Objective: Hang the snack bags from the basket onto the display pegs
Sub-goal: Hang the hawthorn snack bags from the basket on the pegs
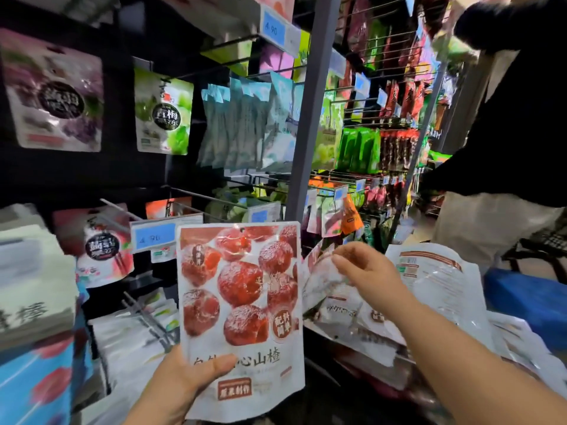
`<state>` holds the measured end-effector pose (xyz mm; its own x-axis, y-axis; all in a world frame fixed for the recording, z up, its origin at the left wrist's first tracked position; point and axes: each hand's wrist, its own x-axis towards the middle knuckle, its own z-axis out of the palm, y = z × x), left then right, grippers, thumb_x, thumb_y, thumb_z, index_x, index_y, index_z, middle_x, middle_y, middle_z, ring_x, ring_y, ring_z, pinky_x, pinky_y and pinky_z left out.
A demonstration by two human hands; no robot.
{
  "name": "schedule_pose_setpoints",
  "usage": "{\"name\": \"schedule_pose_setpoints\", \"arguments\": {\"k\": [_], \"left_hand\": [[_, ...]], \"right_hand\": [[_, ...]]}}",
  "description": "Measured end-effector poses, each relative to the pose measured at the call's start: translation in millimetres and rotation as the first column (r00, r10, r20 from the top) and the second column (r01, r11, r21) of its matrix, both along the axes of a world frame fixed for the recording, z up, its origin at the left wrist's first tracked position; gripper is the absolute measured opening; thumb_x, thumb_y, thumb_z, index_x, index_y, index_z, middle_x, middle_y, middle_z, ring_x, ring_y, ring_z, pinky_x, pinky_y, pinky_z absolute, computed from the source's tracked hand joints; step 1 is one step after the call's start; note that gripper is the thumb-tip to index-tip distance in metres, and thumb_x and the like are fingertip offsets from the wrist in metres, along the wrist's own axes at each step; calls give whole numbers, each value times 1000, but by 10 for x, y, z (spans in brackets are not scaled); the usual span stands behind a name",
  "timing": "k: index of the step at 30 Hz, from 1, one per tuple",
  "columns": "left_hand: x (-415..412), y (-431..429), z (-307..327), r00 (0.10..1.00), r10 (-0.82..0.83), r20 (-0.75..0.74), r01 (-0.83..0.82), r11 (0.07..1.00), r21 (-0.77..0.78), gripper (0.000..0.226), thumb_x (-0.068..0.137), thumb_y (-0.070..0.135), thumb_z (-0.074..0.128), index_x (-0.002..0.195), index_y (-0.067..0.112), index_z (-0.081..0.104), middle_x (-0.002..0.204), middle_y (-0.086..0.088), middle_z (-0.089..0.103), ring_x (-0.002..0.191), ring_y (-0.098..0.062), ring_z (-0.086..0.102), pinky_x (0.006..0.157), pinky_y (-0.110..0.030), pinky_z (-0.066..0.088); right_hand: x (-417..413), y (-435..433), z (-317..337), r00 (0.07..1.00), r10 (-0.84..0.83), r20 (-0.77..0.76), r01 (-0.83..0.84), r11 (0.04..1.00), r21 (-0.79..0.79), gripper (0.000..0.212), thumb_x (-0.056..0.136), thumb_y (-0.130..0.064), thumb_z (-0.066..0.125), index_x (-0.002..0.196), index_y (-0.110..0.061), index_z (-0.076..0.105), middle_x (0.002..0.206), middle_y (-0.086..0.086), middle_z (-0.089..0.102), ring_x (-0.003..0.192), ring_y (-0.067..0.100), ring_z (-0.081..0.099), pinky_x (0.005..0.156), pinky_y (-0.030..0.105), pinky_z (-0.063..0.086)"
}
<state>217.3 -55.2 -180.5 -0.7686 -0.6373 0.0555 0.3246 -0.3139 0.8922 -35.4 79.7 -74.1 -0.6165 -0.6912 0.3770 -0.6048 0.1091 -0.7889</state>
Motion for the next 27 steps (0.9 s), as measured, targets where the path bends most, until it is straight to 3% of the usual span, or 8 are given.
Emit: {"name": "schedule_pose_setpoints", "arguments": {"k": [5,10,14,18,23,27], "left_hand": [[271,-79,-118,994,98,54,-94,993,-76,92,35,17,97,120,10,63,112,-20,71,104,-40,67,98,-59,46],[368,-67,-123,988,135,69,-125,983,-138,100,24,33,100,115,8,65,106,-17,73,97,-36,71,90,-51,52],[318,-26,-99,982,175,71,-160,972,-171,88,28,30,95,110,11,68,102,-12,75,92,-32,73,84,-46,54],[244,-16,-111,966,236,102,-208,951,-230,66,39,22,90,102,15,70,95,-6,77,88,-28,74,80,-41,56],[213,-90,-211,938,293,185,-232,928,-291,85,25,51,96,102,24,73,101,-3,76,95,-28,72,90,-53,53],[205,-180,-258,896,368,250,-256,886,-387,91,12,65,89,92,26,73,88,9,77,82,-10,73,80,-38,55]], "right_hand": [[-220,188,140,972,-21,-236,107,928,356,8,93,-33,67,100,-34,64,97,-15,63,92,9,61,71,23,44],[-153,194,122,926,160,-343,91,786,611,37,87,-34,75,122,-38,64,134,-6,48,123,16,49,97,30,40],[-106,131,146,859,214,-465,138,779,612,40,85,-31,77,123,-34,66,139,-2,46,129,18,45,107,33,35],[-161,57,112,788,298,-538,162,744,649,32,86,-32,76,116,-34,70,135,-2,51,127,19,47,105,36,40],[-327,-38,90,705,385,-596,142,747,650,23,88,-33,73,110,-29,75,126,-4,63,118,17,56,97,34,45],[-446,-101,54,728,362,-582,109,776,621,17,90,-30,71,105,-23,75,111,-5,70,105,18,63,92,39,50]]}}
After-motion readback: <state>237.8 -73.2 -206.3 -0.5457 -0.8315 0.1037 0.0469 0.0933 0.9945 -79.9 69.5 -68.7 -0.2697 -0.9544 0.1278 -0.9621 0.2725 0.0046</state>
